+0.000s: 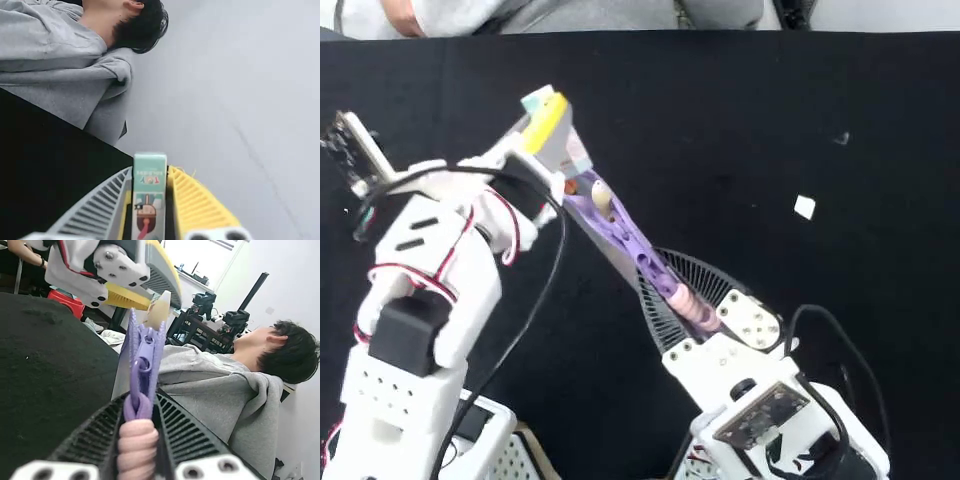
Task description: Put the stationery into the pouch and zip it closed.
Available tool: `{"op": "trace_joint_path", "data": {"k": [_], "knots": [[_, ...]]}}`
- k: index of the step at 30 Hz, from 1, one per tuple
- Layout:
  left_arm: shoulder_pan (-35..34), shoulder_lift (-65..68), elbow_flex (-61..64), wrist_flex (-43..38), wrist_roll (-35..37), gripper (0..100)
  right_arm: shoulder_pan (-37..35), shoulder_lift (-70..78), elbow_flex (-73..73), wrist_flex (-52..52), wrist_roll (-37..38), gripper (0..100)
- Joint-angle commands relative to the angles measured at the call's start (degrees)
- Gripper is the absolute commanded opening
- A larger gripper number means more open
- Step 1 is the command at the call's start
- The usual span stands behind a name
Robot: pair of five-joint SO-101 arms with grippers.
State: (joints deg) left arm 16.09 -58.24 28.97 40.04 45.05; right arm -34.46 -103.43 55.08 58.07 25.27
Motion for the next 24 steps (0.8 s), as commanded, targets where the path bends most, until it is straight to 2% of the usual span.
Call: {"op": "trace_joint_path", "data": {"k": [1,15,17,21,24], "knots": [[0.48,-3.16,2.59,-2.29,0.53,3,-0.79,-8.40,-0.48,0.09,0.79,1.1],[1.10,-16.53,13.76,-2.73,-2.55,3,-0.79,-8.40,-0.22,-0.35,0.88,1.1],[3.65,-16.18,14.37,-2.73,-2.99,4,-0.79,-8.40,-0.22,-0.35,0.88,1.1],[10.68,-12.04,15.60,-2.81,-5.63,13,-0.79,-8.40,-0.22,-0.44,0.88,1.1],[12.62,-9.67,15.34,-2.37,-5.98,13,-0.62,-8.40,-0.22,-0.44,0.88,1.1]]}}
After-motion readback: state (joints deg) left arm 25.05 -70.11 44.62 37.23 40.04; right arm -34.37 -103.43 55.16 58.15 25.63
